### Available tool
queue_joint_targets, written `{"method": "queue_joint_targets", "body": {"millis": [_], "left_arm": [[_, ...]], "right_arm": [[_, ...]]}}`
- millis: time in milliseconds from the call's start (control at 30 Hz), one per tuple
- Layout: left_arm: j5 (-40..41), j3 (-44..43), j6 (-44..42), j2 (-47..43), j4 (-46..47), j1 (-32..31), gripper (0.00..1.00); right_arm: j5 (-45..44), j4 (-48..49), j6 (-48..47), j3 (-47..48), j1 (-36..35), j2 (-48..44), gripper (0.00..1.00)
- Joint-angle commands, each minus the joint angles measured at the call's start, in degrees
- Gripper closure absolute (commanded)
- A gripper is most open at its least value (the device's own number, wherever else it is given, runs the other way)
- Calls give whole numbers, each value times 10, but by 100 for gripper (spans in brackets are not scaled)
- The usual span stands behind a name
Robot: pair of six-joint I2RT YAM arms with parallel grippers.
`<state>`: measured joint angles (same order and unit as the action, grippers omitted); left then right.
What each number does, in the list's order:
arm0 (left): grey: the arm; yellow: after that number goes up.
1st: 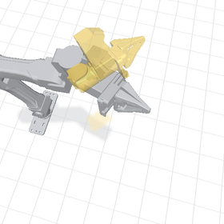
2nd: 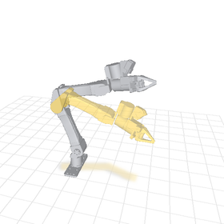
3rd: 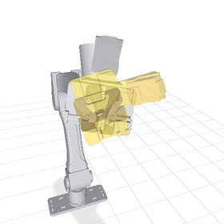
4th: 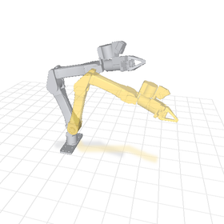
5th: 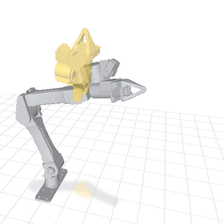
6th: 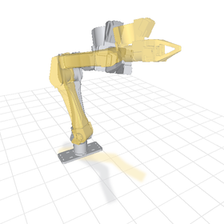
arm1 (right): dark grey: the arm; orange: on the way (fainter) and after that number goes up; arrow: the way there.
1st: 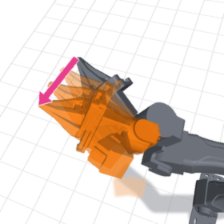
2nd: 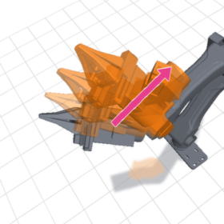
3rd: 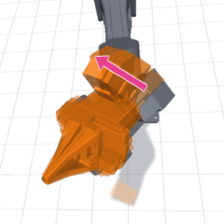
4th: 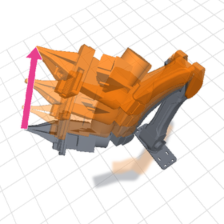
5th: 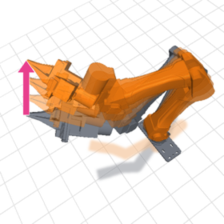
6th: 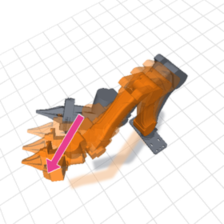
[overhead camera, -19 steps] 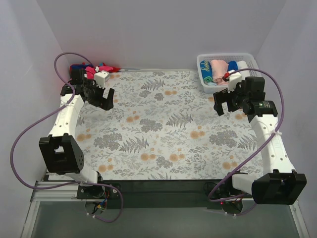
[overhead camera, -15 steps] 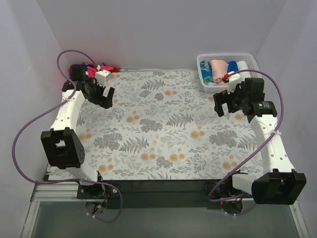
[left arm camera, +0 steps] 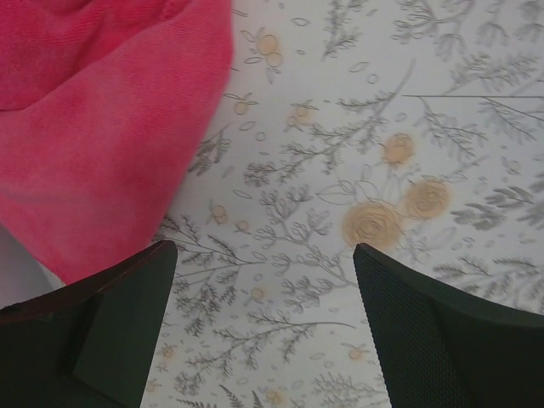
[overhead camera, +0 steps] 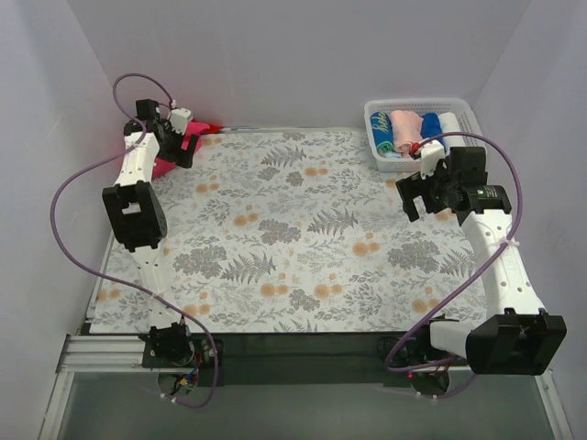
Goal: Roll the towels
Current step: Grab a towel with the left arm
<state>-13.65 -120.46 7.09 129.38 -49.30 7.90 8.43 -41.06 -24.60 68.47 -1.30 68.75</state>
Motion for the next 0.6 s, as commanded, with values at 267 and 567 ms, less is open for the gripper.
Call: {"method": "queue_joint_targets", "body": {"millis": [267,567], "left_arm": [[25,-50,9,88,101,38,26],[35,-76,16,138,157,68,32]], "right_arm": [[-56,-18,-22,26,1,8,2],[-61,-35,-25,33,0,10,2]]}}
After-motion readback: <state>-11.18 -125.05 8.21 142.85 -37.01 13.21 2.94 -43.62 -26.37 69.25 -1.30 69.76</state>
